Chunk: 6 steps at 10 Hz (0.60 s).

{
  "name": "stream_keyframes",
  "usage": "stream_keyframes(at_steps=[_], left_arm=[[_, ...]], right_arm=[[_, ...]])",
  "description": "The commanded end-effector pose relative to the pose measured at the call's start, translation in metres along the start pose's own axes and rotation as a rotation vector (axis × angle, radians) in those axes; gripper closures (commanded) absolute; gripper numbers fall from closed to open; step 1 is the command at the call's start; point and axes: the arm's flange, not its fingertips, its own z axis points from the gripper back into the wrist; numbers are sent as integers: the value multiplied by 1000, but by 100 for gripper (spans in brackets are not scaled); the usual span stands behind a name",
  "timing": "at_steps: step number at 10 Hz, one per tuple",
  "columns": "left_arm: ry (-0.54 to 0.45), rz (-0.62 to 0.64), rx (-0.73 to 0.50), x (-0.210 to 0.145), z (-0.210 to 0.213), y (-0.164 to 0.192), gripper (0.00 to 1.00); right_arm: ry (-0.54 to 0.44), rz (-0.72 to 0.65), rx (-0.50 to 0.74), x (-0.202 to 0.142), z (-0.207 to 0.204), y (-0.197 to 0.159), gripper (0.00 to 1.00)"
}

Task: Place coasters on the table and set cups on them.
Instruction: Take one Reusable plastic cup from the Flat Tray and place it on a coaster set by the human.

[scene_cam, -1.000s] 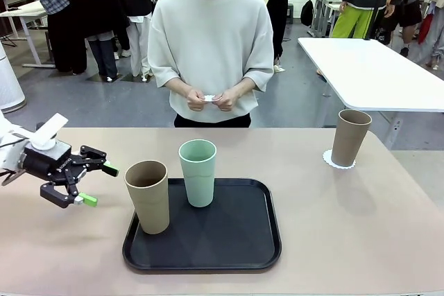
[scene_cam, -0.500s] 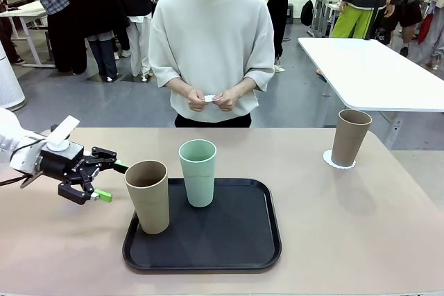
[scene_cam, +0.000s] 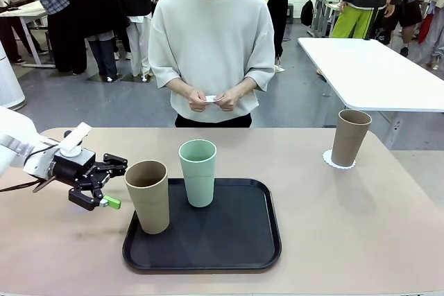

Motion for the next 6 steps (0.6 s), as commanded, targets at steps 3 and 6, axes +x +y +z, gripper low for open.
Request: stream_keyframes(at_steps=[3, 6], left_arm=[[-86, -92, -14, -8, -16, 5, 0], [-91, -79, -46, -10, -27, 8, 0]], right_arm=[[-10, 4, 1, -1, -2, 1, 0], [-10, 4, 1, -1, -2, 1, 0]])
